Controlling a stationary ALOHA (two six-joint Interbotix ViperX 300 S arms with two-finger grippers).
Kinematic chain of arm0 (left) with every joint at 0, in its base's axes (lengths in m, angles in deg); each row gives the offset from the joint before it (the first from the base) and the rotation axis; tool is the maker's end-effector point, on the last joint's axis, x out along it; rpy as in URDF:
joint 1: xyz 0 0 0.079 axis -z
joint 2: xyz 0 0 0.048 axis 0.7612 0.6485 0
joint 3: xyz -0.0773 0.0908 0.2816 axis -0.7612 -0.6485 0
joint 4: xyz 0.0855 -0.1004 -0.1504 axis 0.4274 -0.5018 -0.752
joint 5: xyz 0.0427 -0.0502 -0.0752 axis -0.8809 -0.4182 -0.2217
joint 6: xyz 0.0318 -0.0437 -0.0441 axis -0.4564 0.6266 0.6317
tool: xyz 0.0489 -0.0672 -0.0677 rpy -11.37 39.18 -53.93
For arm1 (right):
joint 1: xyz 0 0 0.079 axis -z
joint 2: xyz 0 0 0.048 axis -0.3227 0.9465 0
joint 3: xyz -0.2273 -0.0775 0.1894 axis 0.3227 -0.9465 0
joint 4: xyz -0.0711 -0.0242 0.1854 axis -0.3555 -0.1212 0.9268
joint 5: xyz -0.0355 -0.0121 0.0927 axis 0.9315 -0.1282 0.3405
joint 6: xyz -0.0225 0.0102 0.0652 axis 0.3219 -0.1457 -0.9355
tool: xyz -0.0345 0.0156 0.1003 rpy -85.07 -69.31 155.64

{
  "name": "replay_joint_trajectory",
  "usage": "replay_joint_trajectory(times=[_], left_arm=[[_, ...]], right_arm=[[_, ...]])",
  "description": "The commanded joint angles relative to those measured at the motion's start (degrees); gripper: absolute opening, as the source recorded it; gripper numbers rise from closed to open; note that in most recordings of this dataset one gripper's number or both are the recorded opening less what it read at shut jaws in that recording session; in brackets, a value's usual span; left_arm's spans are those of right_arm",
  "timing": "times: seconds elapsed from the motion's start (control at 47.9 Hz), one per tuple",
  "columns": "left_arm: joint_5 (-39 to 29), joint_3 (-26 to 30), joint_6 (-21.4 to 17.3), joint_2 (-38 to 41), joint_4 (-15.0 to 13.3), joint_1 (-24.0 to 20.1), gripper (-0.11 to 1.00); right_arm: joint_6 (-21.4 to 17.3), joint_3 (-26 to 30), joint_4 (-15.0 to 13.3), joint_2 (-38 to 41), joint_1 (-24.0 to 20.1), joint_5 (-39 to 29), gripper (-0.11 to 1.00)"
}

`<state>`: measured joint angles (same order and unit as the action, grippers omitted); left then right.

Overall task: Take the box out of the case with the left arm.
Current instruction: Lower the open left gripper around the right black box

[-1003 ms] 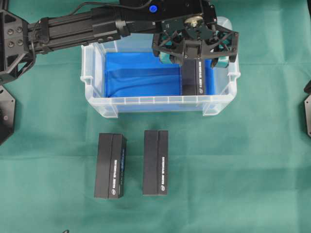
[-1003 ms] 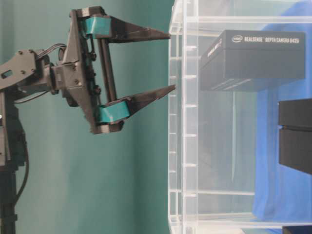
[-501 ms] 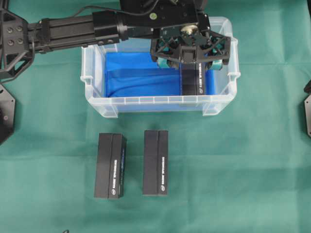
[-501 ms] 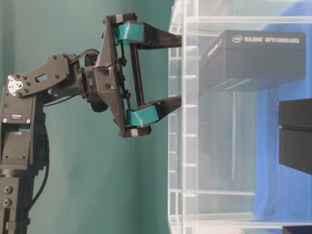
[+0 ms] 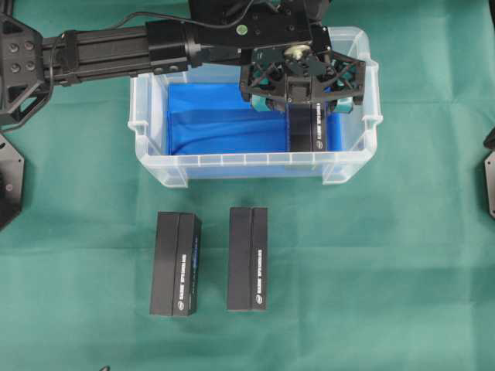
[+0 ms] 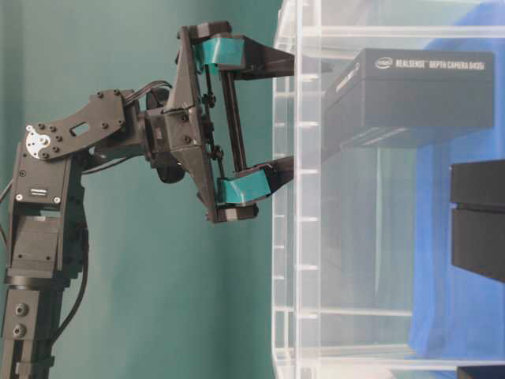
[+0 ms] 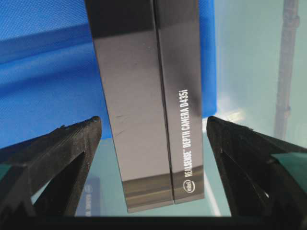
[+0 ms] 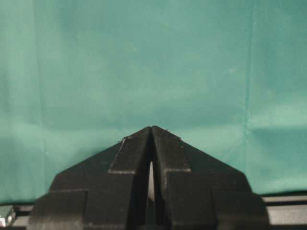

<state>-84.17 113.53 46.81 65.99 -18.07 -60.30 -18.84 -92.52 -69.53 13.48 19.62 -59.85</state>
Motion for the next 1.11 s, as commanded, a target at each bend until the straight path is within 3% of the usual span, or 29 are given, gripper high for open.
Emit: replay_joint_trajectory(times=[0.0, 1.086], left_arm=[[0.6, 0.4, -0.1, -2.3, 0.3, -0.1, 0.95], [6.3, -3.3, -0.5, -0.1, -0.3, 0.0, 0.95]], right_arm=[[-0.3, 1.0, 0.3, 0.2, 0.1, 0.3, 0.07], [-0.3, 1.0, 0.4, 0.2, 0.1, 0.8, 0.07]])
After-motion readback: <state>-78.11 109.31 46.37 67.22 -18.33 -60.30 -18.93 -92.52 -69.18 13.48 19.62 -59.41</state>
